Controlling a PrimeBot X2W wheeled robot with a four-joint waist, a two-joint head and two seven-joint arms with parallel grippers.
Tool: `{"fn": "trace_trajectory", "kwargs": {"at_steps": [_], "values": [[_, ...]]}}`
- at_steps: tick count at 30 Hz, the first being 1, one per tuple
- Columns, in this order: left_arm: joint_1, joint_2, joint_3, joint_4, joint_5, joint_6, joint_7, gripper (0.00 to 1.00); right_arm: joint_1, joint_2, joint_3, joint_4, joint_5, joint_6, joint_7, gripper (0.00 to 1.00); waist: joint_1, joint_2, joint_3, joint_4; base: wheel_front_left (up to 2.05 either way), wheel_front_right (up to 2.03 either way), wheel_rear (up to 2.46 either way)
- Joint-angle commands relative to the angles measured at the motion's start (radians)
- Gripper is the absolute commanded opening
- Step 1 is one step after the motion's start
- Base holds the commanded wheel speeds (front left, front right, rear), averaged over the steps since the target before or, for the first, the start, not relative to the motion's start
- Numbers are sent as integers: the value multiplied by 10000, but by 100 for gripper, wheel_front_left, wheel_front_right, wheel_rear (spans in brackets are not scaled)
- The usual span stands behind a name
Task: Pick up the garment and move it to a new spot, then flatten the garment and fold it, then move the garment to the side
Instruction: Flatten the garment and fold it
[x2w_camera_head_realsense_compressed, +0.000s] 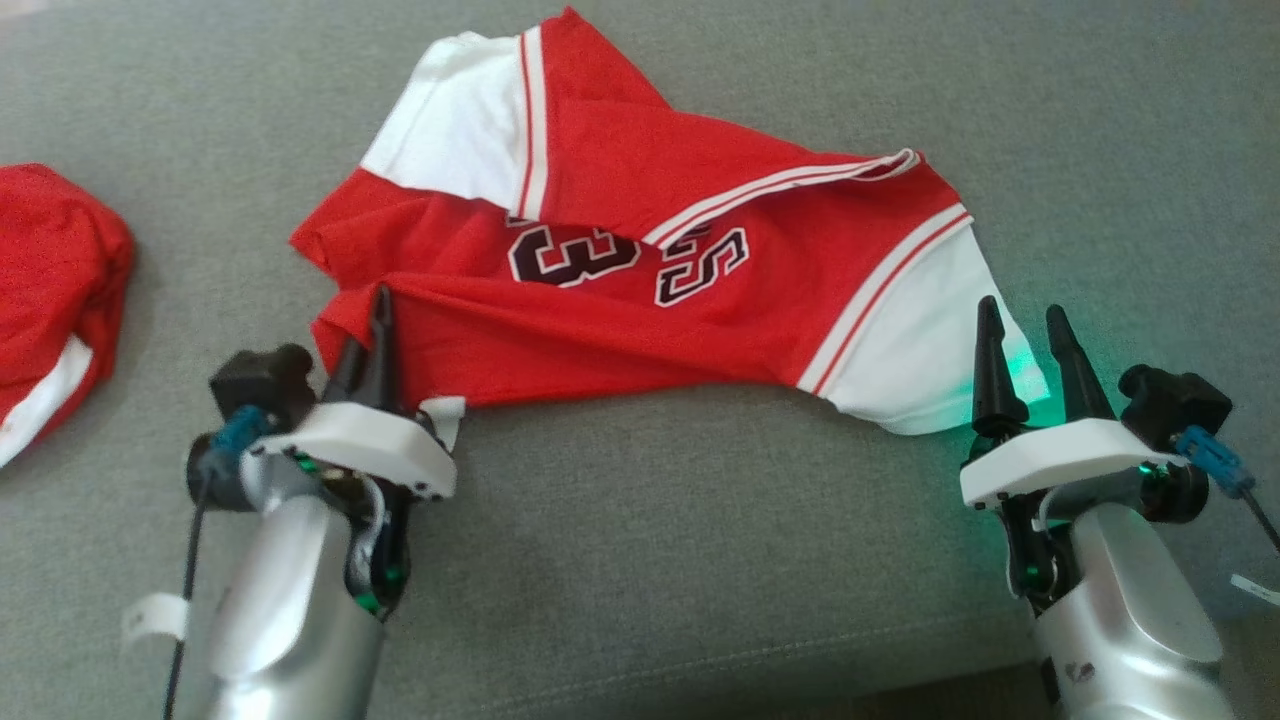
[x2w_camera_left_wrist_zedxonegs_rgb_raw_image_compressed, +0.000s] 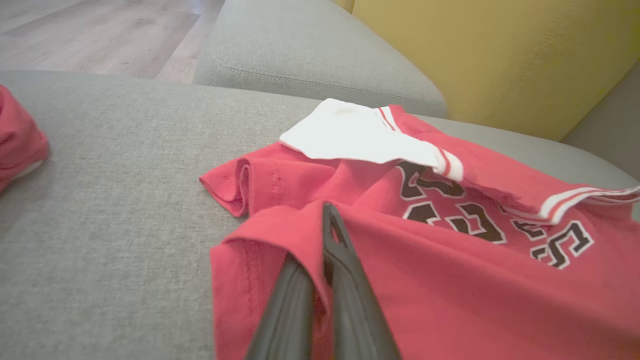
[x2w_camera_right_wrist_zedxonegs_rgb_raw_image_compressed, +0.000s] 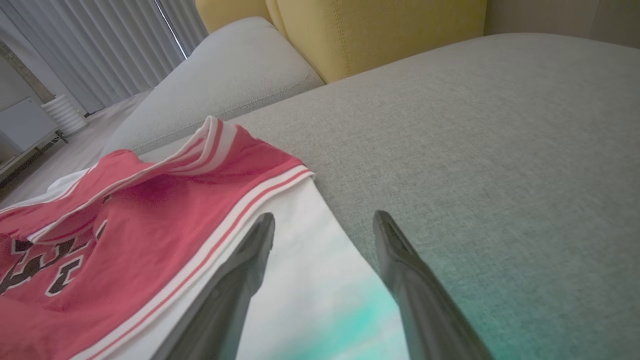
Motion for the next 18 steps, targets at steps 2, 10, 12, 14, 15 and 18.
{"fn": "trace_trajectory", "kwargs": {"at_steps": [2, 10, 12, 14, 15, 18], "values": [[-504, 212, 566, 20, 186, 11, -61, 5, -187, -19, 278, -331, 49, 65, -109, 100, 0, 0, 129, -115, 0, 0, 0], [-902, 300, 1423, 342, 724, 31, -61, 100, -191, -18, 291, -548, 53, 65, -110, 100, 0, 0, 27, -140, 0, 0, 0], [-697, 258, 1562, 160, 843, 12, -61, 100, -118, -18, 318, -693, 5, 65, -110, 100, 0, 0, -117, -74, 0, 0, 0], [-387, 204, 1670, -100, 937, 31, -61, 100, -21, -18, 338, -835, -138, 65, -110, 100, 0, 0, -281, 13, 0, 0, 0], [-209, 179, 1704, -250, 984, 39, -61, 100, 37, -18, 346, -924, -183, 65, -110, 100, 0, 0, -366, 61, 0, 0, 0], [371, 122, 1716, -717, 1127, 60, -61, 100, 235, -18, 359, -1223, -403, 65, -110, 100, 0, 0, -621, 220, 0, 0, 0]]}}
